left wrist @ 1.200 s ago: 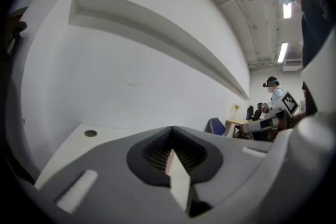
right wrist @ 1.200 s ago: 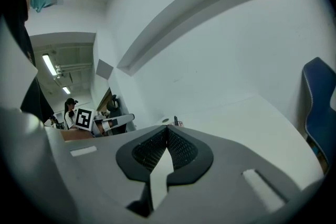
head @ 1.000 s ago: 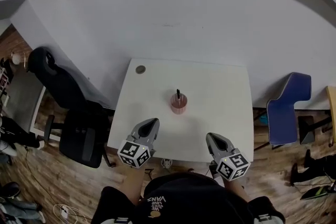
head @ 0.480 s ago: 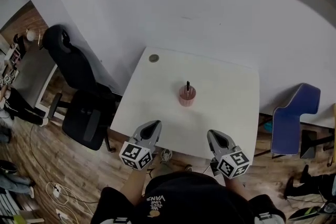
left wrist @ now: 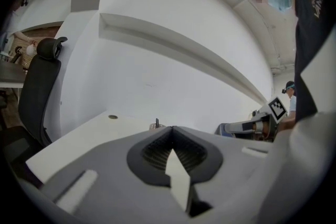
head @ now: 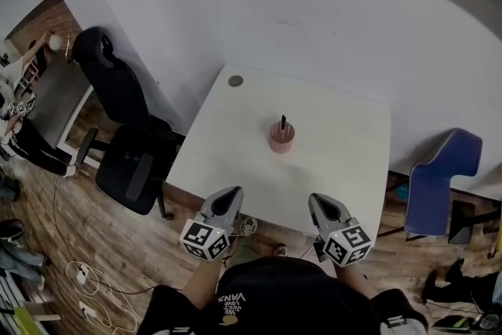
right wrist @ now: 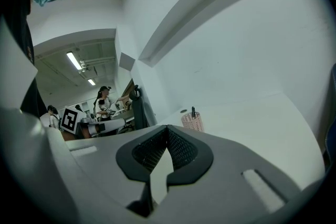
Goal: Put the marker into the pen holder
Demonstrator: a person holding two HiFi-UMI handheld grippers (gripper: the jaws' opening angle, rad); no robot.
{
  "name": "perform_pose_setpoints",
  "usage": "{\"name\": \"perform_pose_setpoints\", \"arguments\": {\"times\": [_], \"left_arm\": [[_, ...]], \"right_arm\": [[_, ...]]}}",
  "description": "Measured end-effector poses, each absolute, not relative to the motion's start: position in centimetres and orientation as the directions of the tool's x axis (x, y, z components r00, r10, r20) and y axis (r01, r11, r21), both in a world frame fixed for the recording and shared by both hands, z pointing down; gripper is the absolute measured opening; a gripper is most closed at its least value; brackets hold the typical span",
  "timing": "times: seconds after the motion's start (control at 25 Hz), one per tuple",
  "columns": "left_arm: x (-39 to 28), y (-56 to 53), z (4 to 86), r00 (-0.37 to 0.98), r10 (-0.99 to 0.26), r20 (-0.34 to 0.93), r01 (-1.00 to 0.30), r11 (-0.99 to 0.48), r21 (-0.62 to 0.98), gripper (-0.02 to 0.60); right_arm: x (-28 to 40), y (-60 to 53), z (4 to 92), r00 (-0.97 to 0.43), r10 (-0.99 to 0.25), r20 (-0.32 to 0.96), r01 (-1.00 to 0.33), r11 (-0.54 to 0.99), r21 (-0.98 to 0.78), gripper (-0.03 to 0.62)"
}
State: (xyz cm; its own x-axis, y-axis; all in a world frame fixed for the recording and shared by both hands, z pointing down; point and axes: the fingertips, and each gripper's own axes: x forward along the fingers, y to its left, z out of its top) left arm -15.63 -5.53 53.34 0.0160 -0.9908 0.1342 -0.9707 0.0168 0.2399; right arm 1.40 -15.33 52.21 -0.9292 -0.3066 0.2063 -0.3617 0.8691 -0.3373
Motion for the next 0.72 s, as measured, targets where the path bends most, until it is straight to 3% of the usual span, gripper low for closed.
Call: {"name": "perform_pose_setpoints", "arguments": {"times": [0.72], "left_arm": [[-11.1, -4.5, 52.6, 0.066, -0.992, 0.105, -0.969, -0.039, 0.244, 0.052]], "right_arm": [[4.2, -14.2, 52.3, -0.918, -0.337, 0.21, -0.388, 0.873, -0.295, 0.003]]}}
